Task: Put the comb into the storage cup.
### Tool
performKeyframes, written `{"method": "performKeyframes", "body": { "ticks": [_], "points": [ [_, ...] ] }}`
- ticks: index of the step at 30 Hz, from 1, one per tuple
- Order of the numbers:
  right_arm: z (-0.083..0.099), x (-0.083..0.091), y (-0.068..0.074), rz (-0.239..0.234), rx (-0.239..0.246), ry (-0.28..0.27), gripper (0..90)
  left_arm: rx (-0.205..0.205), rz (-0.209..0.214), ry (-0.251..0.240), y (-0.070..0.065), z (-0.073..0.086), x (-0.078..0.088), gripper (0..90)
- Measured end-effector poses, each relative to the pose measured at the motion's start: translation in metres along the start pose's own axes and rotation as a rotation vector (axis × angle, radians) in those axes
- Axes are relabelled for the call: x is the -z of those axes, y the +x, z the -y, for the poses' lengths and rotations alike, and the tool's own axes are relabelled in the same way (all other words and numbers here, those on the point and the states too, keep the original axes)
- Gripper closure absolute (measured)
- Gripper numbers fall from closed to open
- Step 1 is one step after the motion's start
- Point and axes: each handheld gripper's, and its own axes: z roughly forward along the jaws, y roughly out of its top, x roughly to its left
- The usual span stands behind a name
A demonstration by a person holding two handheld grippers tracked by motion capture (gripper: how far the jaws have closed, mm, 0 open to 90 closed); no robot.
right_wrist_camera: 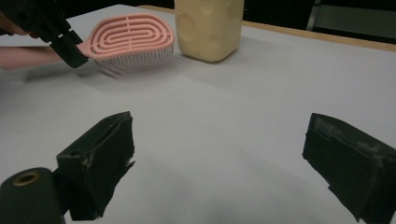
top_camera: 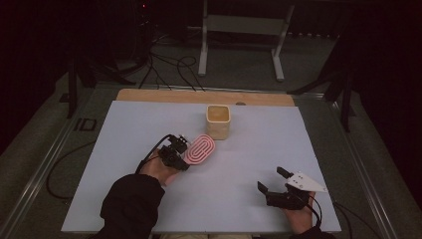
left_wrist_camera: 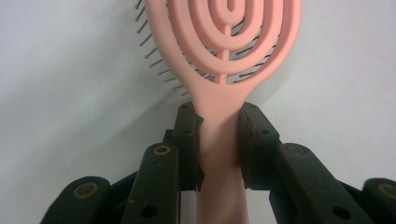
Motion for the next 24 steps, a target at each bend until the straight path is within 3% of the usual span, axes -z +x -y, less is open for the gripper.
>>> {"method": "performKeyframes", "body": {
  "ticks": [9, 12, 13, 17, 24],
  "points": [
    [0.000, 0.000, 0.000, -0.003, -0.001, 0.000, 8.7, -0.003, -0.017, -0.085, -0.001, 0.007, 0.015, 72.5],
    [0.000, -0.001, 0.001, -0.005, 0.001, 0.002, 8.7, 0.009, -0.032, -0.122, -0.001, 0.010, 0.021, 79.1],
    [0.000, -0.001, 0.001, -0.005, 0.001, 0.001, 8.7, -0.005, -0.009, -0.117, 0.000, 0.010, 0.022, 79.3],
    [0.000, -0.001, 0.001, -0.006, 0.002, 0.005, 8.7, -0.006, -0.039, -0.113, -0.002, 0.011, 0.020, 79.7],
    [0.000, -0.002, 0.001, -0.006, 0.003, 0.005, 8.7, 0.001, -0.043, -0.151, -0.003, 0.012, 0.024, 79.9]
  ]
}}
